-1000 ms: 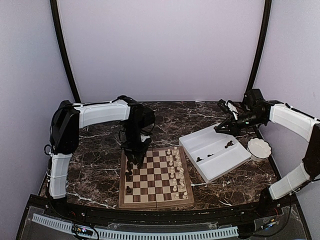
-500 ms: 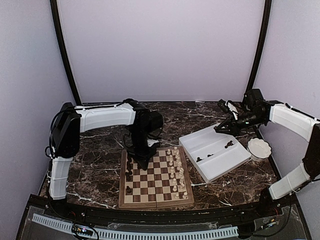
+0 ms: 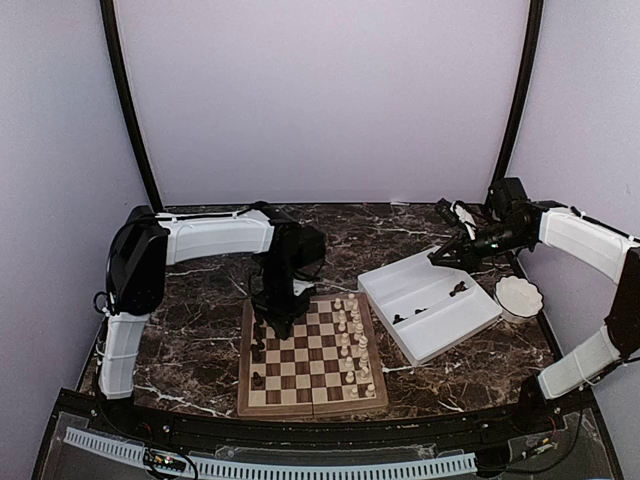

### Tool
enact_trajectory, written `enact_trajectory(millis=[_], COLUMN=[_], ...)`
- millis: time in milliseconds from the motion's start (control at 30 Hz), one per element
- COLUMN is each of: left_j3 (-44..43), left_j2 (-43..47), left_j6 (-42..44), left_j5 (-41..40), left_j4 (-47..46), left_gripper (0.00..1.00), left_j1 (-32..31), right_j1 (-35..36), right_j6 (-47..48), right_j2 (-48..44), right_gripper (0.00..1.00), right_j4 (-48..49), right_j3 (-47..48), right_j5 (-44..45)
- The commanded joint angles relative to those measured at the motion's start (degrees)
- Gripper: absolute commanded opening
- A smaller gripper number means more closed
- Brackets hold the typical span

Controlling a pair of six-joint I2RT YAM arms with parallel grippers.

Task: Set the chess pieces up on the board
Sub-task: Place the pawn at f7.

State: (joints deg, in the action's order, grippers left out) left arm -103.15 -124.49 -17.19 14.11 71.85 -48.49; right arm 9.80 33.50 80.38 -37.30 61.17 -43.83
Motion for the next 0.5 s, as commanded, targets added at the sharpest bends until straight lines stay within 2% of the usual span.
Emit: enact_trajectory(millis=[0, 467], left_j3=[-1.54, -1.90], left_j2=[-0.67, -1.53], left_j6=[0.20, -0.73], left_j5=[-2.25, -4.54], left_j4=[0.95, 2.04], left_gripper=[0.00, 0.00], left_j1=[0.16, 0.56], right_j1=[0.23, 0.22], right_j6=[-0.54, -0.54], right_j2=[-1.45, -1.45], right_gripper=[0.05, 0.06], right_j4=[0.30, 0.29], right_j3=[0.45, 0.33], right_j5=[-0.29, -0.55])
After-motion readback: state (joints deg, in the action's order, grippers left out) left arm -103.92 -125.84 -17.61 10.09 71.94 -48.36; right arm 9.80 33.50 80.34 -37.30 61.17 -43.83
